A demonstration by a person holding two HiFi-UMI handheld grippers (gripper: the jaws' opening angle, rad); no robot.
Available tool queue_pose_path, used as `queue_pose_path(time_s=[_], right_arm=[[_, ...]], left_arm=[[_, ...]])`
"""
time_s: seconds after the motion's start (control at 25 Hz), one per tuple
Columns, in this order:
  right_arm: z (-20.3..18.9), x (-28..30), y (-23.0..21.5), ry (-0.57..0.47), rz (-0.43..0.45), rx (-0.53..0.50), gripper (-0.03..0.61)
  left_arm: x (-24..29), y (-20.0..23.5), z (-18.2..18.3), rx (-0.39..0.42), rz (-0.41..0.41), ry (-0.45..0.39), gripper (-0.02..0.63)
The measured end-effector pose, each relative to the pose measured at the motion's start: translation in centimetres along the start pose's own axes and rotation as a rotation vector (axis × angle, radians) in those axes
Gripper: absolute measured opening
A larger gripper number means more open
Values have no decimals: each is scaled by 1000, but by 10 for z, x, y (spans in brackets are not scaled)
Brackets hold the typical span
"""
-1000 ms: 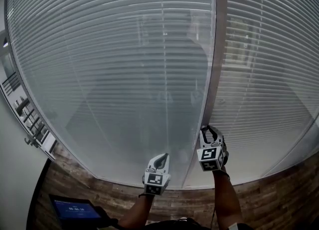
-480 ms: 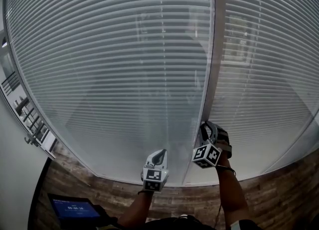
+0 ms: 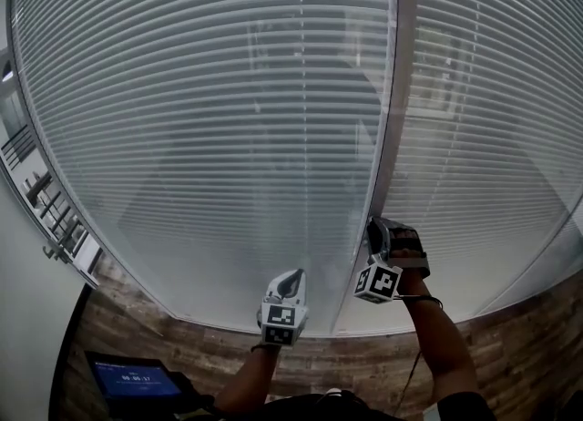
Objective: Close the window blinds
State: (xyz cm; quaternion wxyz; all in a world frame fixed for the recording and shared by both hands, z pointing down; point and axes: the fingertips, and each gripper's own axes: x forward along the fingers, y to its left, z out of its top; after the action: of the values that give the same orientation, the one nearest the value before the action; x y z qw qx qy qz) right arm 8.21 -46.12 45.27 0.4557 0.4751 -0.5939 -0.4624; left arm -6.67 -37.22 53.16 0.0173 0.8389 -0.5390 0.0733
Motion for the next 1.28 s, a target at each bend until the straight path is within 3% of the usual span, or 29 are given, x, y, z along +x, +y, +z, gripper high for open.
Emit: queue_pose_path(time_s=[0.16,0.32,0.76,0.92,1.04,1.28], right_arm=[[-3,-1,0,8,5,6,124],[2,-12,-9,-8,-17,100,126],[16,-73,-21,-82,-23,861,126],[18,-104,-2,-95,-30,1045,113],[18,-120,13,-98,-47,1106,12],[33,-149,37,-123,-13,1129,5]], left_arm=[[-9,-5,6,-32,-4,26,0],[-20,6,5,16,10,-14,0],[-47,8,19,-1,-23,-33,0],[-60,4,20,11,-55,-47,0],[-67,4,19,-12,-62,-54,0],[-83,1,10,-31,-45,-39,0]])
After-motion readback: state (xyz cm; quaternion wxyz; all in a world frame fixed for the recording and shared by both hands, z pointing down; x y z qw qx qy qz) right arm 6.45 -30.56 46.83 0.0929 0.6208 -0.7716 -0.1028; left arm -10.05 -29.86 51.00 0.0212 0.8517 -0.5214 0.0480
